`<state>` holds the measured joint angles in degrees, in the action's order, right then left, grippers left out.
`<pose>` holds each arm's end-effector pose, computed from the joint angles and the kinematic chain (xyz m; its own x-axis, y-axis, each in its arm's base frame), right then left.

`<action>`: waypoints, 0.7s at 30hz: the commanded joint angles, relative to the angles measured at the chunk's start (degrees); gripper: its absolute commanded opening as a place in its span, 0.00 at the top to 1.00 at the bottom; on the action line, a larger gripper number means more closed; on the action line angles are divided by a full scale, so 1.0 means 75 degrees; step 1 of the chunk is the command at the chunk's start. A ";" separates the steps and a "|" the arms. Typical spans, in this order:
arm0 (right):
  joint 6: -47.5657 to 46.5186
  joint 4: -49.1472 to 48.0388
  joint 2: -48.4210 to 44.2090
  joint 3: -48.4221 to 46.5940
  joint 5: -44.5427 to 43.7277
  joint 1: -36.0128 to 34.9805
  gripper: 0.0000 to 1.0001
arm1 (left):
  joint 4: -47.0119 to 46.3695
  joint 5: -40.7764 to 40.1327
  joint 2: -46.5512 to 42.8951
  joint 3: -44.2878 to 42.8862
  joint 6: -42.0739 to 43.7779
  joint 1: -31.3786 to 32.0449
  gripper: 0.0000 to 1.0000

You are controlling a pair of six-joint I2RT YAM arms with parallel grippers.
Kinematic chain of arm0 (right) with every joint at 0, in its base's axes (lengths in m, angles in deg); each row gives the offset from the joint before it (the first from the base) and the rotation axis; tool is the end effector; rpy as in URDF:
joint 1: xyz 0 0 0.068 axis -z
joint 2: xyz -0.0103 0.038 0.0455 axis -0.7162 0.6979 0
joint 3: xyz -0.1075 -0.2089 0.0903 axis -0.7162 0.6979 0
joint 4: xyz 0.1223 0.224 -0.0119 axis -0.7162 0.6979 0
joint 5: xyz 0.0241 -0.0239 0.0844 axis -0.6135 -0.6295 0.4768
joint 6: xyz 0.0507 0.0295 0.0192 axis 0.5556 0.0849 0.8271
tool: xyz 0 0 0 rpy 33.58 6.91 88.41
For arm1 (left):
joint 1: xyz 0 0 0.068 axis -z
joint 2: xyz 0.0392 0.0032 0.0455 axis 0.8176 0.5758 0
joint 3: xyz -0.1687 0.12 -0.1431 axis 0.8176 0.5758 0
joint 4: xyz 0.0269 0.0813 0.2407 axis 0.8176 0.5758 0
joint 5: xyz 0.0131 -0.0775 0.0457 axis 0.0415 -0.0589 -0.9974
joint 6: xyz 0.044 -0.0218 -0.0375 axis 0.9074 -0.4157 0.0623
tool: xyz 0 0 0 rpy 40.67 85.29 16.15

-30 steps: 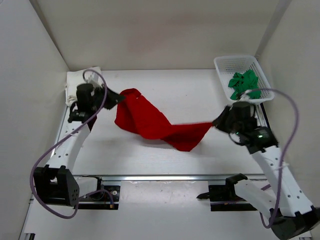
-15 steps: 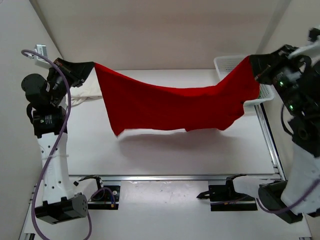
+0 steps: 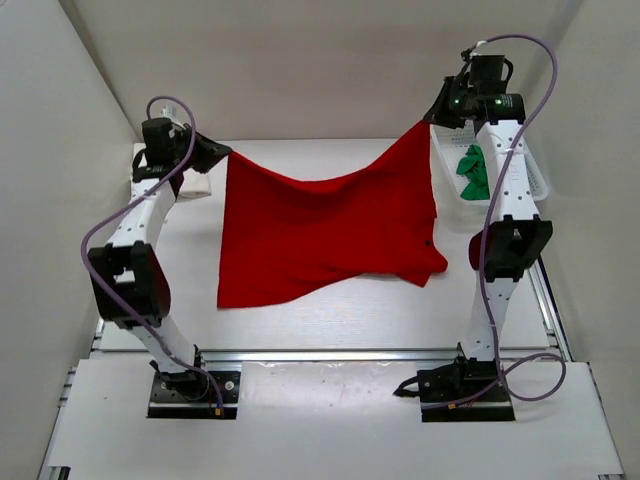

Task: Fold and stack the t-shirts
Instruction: Flatten out the tshirt

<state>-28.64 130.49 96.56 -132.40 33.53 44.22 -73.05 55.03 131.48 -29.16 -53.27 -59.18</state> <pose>0.4410 0.0227 0.3954 -0.5880 0.2687 -0.7629 -0.0548 0.9278 0.3691 0.3938 0.0101 0.3036 -0.5143 -0.7164 -0.4714 -0.1077 0.5993 -0.7933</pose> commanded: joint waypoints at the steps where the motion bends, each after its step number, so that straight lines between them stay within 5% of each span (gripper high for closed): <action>1: 0.0740 -0.1513 -0.0317 -0.1445 0.1060 0.0576 1.00 | -0.0577 0.0071 0.0084 -0.1463 -0.0462 -0.0100 1.00; 7: 0.2252 -0.4187 -0.1311 -0.0906 0.2232 0.1442 1.00 | -0.0238 -0.0104 0.0625 -0.4077 -0.0650 -0.0487 1.00; 11: 0.2432 -0.4272 -0.1675 -0.0838 0.2622 0.1749 1.00 | -0.0353 -0.0163 0.0392 -0.4175 -0.0779 -0.0862 1.00; 16: 0.1003 -0.2833 -0.2961 0.0719 0.1432 0.1188 1.00 | -0.0892 -0.0127 -0.0567 -0.2352 -0.0791 -0.1272 1.00; 21: 0.0426 -0.3777 -0.5586 0.6707 -0.0259 0.0298 1.00 | -0.1140 -0.0991 -0.2126 0.0486 0.0131 -0.1086 1.00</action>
<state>-21.75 102.27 59.12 -99.83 40.86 48.09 -81.99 52.14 120.80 -33.42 -57.08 -68.54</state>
